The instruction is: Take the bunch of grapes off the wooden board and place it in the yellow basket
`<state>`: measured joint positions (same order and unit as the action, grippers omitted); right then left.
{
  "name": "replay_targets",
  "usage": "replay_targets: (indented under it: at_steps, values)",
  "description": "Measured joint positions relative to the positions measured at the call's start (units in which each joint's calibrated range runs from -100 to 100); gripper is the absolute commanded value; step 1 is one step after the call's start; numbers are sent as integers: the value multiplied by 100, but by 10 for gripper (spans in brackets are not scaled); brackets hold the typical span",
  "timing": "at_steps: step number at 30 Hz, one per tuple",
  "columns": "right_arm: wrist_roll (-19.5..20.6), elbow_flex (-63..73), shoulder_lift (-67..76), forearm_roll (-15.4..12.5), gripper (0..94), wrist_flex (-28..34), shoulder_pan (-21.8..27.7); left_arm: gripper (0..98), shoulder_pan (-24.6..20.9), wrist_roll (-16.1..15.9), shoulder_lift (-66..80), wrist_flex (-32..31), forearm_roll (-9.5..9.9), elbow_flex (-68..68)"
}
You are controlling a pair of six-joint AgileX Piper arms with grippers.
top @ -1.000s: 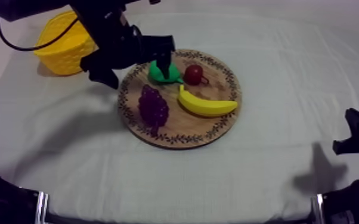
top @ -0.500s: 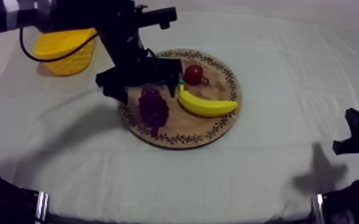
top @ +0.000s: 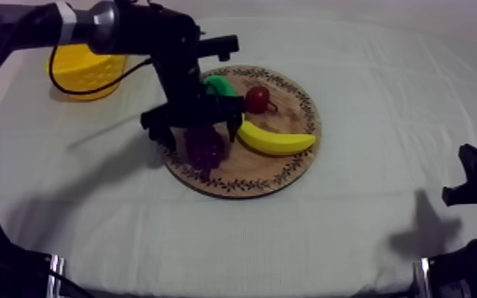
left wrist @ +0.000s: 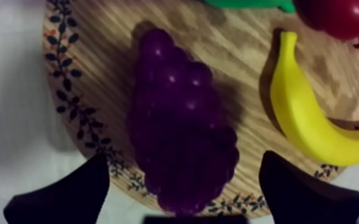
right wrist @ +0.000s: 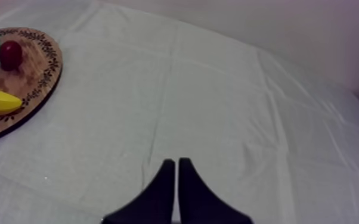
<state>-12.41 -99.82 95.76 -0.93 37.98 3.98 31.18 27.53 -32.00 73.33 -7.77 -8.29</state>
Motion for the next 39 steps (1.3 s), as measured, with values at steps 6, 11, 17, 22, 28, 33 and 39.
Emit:
replay_targets:
  at_steps: [6,11,17,22,28,33,39]
  values:
    - [0,0,0,0,3,0,0,901,-37,-67,-289,-54,-46,59]
    - [0,0,0,0,3,0,0,860,-60,-120,-355,-79,-70,53]
    - [0,0,0,0,3,0,0,780,-65,-178,-419,-87,-77,98]
    - [0,0,0,0,3,0,0,626,-62,-170,-433,-87,-72,98]
    - [0,0,0,0,3,0,0,554,-53,-130,-433,-87,-62,92]
    - [0,0,0,0,3,0,0,535,-35,-114,-412,-87,-41,80]
    - [0,0,0,0,3,0,0,543,61,-98,-128,-69,71,65]
